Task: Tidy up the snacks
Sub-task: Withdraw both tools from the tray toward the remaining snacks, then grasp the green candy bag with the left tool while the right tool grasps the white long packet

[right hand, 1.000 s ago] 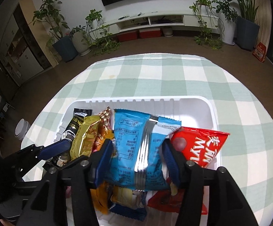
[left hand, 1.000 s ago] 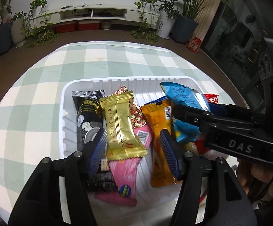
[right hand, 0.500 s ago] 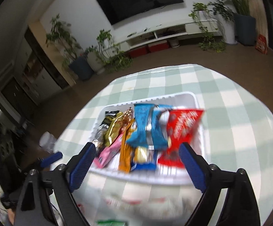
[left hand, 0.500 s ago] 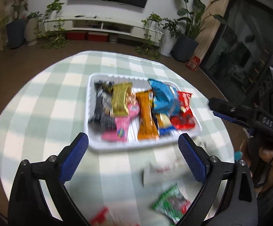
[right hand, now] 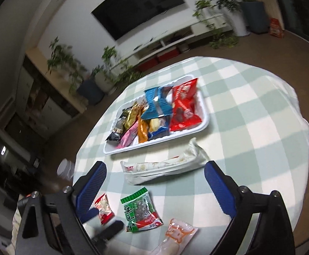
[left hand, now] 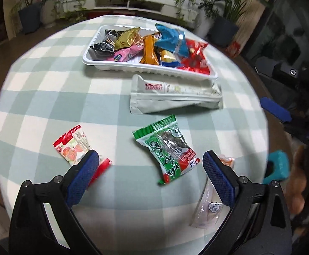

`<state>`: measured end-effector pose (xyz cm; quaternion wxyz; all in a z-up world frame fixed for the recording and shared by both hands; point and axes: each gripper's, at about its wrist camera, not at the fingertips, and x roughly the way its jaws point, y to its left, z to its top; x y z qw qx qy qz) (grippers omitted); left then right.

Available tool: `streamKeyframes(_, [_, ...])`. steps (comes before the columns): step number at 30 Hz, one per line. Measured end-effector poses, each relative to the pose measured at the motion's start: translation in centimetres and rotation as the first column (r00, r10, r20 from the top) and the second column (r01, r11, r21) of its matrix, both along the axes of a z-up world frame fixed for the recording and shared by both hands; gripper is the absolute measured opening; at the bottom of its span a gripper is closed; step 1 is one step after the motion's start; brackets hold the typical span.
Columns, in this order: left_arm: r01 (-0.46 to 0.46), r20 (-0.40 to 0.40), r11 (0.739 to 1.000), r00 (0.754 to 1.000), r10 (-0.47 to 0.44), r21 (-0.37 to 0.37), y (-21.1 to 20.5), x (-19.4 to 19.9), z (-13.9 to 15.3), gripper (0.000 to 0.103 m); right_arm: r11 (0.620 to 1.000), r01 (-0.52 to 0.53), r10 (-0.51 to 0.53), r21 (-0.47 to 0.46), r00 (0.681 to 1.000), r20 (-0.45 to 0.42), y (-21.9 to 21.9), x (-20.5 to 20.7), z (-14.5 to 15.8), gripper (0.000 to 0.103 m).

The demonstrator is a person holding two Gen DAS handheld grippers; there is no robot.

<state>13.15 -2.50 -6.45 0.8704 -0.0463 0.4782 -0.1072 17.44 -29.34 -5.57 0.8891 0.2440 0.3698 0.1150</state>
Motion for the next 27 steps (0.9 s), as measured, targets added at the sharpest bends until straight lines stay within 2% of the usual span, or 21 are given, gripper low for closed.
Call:
streamKeyframes(2, [-0.007,0.0,1.0,1.0,0.007,0.019,-1.0,0.0,-0.1,0.099,1.0,0.031,-0.031,0.004,1.0,0.007,-0.3,-0.6,-0.8,0.096])
streamKeyframes(7, [-0.026,-0.047,0.999,0.998,0.028,0.039,-2.3,1.2,-1.2,0.098,0.998,0.065,-0.064,0.018,0.997,-0.041,-1.6,-0.7,-3.5,0.095])
streamKeyframes(12, [-0.061,-0.086,0.997,0.994,0.064,0.045,-2.2,2.4,-2.6,0.098,0.988,0.096,-0.089,0.117,0.994,-0.063,-3.7,-0.8,-4.3,0.094])
streamKeyframes(14, [-0.061,-0.096,0.997,0.993,0.066,0.056,-2.3,2.8,-3.0,0.096,0.988,0.092,-0.084,0.126,0.994,-0.067,-3.8,-0.9,-4.5,0.094])
streamKeyframes(15, [-0.056,-0.1,0.997,0.993,0.062,0.061,-2.5,3.0,-3.2,0.091,0.987,0.089,-0.08,0.136,0.994,-0.07,-3.9,-0.9,-4.5,0.094])
streamKeyframes(18, [-0.044,-0.091,0.993,0.994,0.054,0.11,-3.1,3.3,-3.5,0.089,0.986,0.078,-0.068,0.149,0.995,-0.072,-3.8,-0.9,-4.6,0.094])
streamKeyframes(21, [-0.03,-0.081,0.992,0.996,0.04,0.123,-3.4,3.6,-3.6,0.084,0.988,0.065,-0.057,0.143,0.996,-0.064,-3.4,-1.0,-4.5,0.093])
streamKeyframes(23, [-0.023,-0.082,0.992,0.996,0.033,0.123,-3.4,3.9,-3.5,0.078,0.989,0.058,-0.05,0.135,0.997,-0.065,-3.3,-0.9,-4.5,0.09])
streamKeyframes(26, [-0.012,-0.081,0.993,0.996,0.022,0.116,-3.1,4.2,-3.2,0.062,0.99,0.053,-0.045,0.128,0.997,-0.069,-3.1,-0.9,-4.6,0.087])
streamKeyframes(27, [-0.009,-0.077,0.994,0.997,0.018,0.113,-3.0,4.2,-3.1,0.049,0.991,0.051,-0.043,0.123,0.997,-0.068,-3.0,-0.9,-4.6,0.085])
